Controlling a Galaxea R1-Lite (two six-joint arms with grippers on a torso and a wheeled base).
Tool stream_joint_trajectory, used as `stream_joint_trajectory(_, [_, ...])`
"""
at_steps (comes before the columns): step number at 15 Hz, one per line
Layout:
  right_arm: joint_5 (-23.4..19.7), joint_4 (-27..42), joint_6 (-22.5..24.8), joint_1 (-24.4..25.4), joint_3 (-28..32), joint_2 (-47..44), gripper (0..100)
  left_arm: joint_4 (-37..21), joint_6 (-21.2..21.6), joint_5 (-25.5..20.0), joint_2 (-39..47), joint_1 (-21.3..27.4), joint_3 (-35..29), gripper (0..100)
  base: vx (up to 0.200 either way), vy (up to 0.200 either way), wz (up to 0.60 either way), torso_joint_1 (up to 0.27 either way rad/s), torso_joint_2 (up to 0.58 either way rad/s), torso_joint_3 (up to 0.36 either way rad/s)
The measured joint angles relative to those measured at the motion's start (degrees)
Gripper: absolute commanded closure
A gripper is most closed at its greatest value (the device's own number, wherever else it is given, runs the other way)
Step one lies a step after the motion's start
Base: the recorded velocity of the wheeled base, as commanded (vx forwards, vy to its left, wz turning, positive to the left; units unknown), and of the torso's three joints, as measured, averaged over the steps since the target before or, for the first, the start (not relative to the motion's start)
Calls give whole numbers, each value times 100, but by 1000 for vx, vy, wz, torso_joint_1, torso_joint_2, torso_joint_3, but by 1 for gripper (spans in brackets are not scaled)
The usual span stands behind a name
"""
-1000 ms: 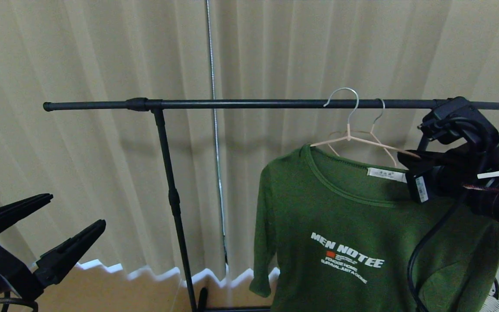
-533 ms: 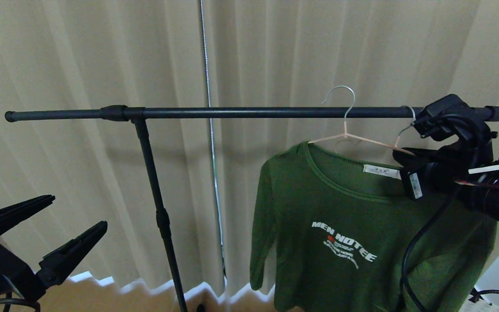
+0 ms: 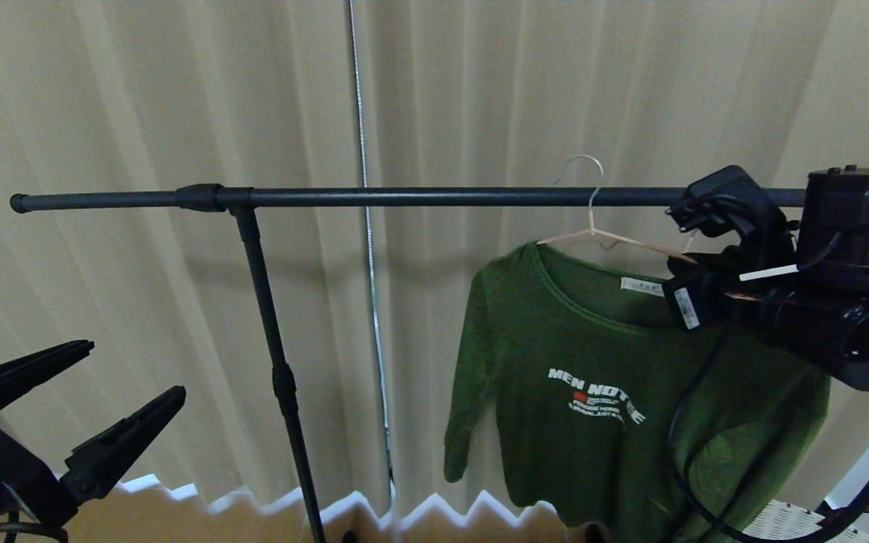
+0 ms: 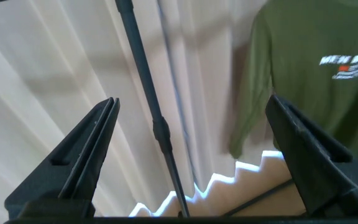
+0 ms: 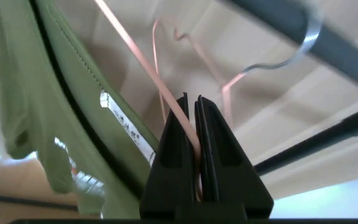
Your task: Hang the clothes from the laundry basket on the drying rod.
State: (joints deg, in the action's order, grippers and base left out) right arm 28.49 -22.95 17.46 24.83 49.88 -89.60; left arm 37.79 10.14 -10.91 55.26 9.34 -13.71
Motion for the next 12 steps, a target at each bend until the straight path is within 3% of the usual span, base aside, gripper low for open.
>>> stream_joint_trajectory(12, [66, -55, 6, 837, 194, -602, 100, 0, -2, 0, -38, 0, 18, 0, 0, 0, 0, 0, 0, 0])
